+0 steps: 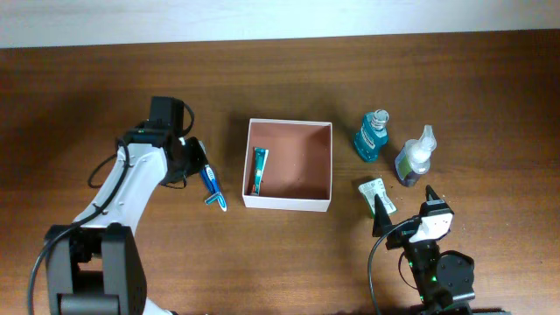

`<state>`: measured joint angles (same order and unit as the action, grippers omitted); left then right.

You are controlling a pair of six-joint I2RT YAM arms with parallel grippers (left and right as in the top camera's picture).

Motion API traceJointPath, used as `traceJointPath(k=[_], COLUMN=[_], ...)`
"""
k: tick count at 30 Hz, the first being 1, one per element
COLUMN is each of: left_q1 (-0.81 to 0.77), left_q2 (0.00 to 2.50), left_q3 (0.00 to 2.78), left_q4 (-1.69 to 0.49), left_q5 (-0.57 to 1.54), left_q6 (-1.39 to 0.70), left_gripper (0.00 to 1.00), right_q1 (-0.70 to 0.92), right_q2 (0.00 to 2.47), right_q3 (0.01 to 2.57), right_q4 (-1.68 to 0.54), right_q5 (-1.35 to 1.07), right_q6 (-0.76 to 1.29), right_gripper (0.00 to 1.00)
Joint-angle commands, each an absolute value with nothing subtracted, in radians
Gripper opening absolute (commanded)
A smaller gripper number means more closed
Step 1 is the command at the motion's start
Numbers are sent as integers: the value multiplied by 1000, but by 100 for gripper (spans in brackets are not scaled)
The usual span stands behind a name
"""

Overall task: Pack container
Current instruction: 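Move the left gripper back to the blue razor and grasp it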

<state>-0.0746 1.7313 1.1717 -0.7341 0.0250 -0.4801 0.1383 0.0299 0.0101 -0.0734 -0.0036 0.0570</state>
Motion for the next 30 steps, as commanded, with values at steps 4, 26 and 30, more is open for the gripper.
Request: traceJointPath(k=[4,26,30], left_q1=[-74,-100,-100], left_q2=[1720,1854,1883], left_q3=[1089,1064,1064], left_q4=[-659,-569,-545], left_q5=[65,64,64], left_q6=[-486,-486,-486], left_gripper=[24,24,23], right_q1=[144,144,144], right_q2=[26,26,26], right_q3=[6,6,6], right_q4=[-80,-80,-80], right_q5=[5,5,5], right_q6=[68,68,68], right_gripper=[98,98,98])
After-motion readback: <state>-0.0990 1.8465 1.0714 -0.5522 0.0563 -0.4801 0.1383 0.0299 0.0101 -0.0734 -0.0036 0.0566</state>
